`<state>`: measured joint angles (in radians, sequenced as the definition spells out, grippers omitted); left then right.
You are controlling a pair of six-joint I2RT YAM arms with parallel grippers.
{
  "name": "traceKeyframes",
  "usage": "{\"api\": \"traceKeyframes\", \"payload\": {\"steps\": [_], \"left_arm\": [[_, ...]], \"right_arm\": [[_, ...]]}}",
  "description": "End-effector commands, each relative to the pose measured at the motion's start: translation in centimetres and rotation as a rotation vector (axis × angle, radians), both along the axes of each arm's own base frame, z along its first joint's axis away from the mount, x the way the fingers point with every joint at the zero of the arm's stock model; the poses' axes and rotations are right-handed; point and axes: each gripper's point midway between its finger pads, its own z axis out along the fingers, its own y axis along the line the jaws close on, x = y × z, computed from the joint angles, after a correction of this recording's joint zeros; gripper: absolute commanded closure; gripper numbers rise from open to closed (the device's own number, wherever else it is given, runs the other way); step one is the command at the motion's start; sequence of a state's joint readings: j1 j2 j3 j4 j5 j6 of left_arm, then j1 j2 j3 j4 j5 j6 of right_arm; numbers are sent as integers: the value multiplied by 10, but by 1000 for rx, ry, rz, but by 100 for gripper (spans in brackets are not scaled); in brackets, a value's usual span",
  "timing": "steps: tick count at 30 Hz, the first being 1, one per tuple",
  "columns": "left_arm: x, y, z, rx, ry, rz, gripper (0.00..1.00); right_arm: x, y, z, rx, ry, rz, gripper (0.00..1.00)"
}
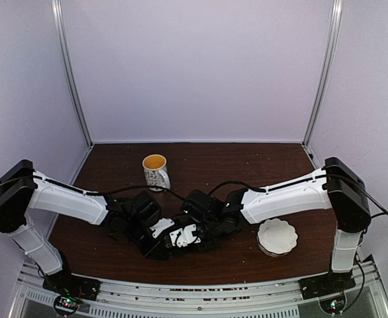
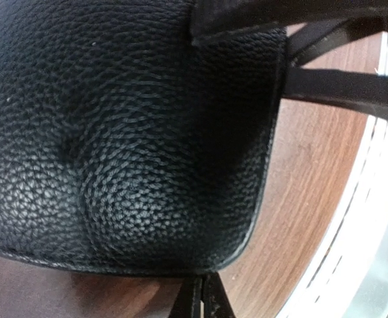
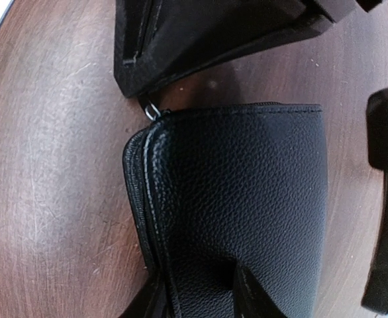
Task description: Sort the hair-cutting tools
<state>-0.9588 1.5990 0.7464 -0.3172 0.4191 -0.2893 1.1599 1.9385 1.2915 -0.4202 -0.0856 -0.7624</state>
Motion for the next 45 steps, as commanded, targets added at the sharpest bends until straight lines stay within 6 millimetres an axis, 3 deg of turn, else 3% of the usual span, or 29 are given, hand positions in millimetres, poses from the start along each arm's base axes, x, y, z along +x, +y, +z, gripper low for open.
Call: {"api": "traceKeyframes", "payload": {"steps": [1,5,11,15,19,23,27,31,36,40,42,45], "left_arm": [[16,-20,16,-86,-66,9,100],[29,-1,6,5,-96,70,100],[38,20,1,74,-125,121,100],[46,29,2,89,-141,145,100],[53,36,2,110,-152,153,100],[58,42,0,132,-154,159,100],[62,49,-2,168,-157,166,100],[54,51,-5,183,-131,143,100],[12,32,-7,149,-74,0,100],[-22,1,4,14,-3,-131,100],[-21,-12,11,-41,-16,-148,100],[-2,-30,21,-73,-87,-145,100]], "right_arm": [[32,-14,-19,-31,-15,-200,68],[19,-27,-8,-50,37,-179,65],[6,-50,29,-2,135,-132,57],[15,-69,38,-15,146,-144,56],[43,-87,33,-29,154,-205,56],[55,-103,8,-90,161,-219,56],[32,-105,-11,-144,240,-176,56],[2,-102,-18,-174,255,-102,58],[-4,-104,-33,-248,270,-118,60],[-5,-101,-33,-240,279,-118,61],[-5,-100,-33,-231,279,-124,61],[-7,-100,-33,-226,295,-135,61]]}}
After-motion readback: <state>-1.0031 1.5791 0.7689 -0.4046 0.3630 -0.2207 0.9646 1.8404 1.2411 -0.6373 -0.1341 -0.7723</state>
